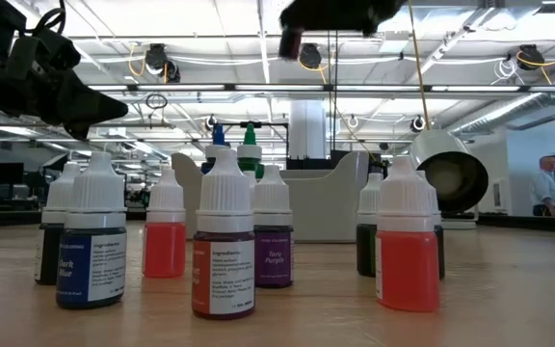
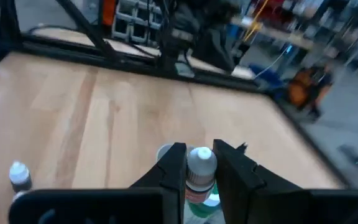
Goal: Pick & Place food coloring
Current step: Put the small red bottle into the gray bin
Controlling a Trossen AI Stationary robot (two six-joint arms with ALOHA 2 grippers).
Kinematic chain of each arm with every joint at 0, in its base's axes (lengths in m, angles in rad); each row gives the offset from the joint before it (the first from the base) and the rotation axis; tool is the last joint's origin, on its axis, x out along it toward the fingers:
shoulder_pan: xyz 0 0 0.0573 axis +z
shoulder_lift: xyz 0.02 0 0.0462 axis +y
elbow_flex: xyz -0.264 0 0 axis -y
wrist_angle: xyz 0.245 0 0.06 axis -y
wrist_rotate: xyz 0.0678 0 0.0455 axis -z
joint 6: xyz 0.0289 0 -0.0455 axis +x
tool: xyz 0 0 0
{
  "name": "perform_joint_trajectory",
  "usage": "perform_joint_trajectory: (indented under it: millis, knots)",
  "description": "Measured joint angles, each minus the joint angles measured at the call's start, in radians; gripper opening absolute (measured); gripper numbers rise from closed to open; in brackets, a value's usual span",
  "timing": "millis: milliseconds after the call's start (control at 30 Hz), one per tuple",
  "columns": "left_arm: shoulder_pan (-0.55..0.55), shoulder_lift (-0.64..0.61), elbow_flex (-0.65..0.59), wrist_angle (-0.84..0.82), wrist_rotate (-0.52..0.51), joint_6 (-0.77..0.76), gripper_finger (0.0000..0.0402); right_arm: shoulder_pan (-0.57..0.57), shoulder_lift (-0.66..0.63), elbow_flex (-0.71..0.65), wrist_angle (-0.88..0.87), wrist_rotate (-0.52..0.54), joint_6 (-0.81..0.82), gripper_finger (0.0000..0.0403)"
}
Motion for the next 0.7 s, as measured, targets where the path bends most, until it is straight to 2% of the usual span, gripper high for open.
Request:
perform_joint_trajectory:
  millis: [133, 267, 400, 700]
  knots:
    - [0.0, 0.0, 0.0, -0.004, 0.026, -0.009, 0.0019, -0.082, 0.021, 0.0, -0.078, -0.064, 0.16, 0.0051]
    - [0.0, 0.0, 0.0, -0.006, 0.058, -0.042, 0.0019, -0.119, 0.057, 0.0, -0.119, -0.08, 0.22, 0.0051]
    - [0.0, 0.0, 0.0, -0.006, 0.059, -0.05, 0.0019, -0.143, 0.103, 0.0, -0.123, -0.134, 0.234, 0.0051]
    - [0.0, 0.0, -0.001, -0.006, 0.058, -0.05, 0.0019, -0.144, 0.194, 0.0, -0.05, -0.138, 0.235, 0.0052]
